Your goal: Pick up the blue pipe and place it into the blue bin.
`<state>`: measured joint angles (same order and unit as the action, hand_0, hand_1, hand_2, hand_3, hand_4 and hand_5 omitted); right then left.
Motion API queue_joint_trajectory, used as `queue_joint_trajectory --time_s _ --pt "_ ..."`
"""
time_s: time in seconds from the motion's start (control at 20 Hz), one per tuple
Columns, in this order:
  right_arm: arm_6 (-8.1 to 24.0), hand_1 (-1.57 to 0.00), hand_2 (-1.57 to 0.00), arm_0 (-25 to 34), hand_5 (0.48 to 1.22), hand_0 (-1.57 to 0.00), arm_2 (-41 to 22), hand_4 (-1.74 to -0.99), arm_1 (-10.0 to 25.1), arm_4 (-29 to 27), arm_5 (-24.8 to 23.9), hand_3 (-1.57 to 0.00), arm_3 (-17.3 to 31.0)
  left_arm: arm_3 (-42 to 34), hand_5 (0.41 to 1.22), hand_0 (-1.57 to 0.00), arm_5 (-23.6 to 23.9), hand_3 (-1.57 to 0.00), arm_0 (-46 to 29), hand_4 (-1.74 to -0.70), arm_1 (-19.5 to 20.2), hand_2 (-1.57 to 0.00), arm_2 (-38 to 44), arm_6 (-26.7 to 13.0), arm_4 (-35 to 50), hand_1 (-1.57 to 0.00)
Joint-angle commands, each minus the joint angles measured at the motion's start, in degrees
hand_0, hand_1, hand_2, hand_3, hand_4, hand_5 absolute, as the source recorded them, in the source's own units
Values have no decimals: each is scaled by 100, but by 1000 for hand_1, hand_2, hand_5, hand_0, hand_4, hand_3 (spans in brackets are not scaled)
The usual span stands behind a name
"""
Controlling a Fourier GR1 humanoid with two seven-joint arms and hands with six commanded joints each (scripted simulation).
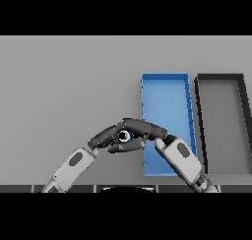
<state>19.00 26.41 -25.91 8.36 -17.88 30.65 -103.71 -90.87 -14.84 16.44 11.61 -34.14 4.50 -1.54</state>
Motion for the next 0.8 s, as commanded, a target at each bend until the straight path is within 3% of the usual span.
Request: queue_joint_trajectory --time_s 0.0,0.2,0.3,0.55,0.75 --pt "58 -1558 -1559 47 1204 -1559 25 -1491 -55 33 19 -1554 12 17 1187 -473 6 -436 30 -1143 2 -399 1 -13 -105 -443" --pt "-52 -1566 -1566 -46 1214 -1566 124 -1495 -173 23 170 -1564 -39 19 849 -193 49 -178 -15 -968 48 -163 -30 -241 -264 -181" --pt "-4 -1568 -1568 -56 1216 -1568 168 -1496 -221 138 265 -1566 -72 93 735 -123 162 -114 28 -915 -3 -104 -42 -310 -346 -115" --pt "-81 -1570 -1570 -40 1220 -1570 287 -1490 -341 188 377 -1570 -73 65 599 -40 91 -37 -23 -887 13 -33 29 -516 -123 -37" --pt "194 -1571 -1571 -54 1220 -1571 424 -1489 -489 26 343 -1570 -88 57 562 -16 154 -14 -64 -896 -21 -13 29 -712 -96 -15"
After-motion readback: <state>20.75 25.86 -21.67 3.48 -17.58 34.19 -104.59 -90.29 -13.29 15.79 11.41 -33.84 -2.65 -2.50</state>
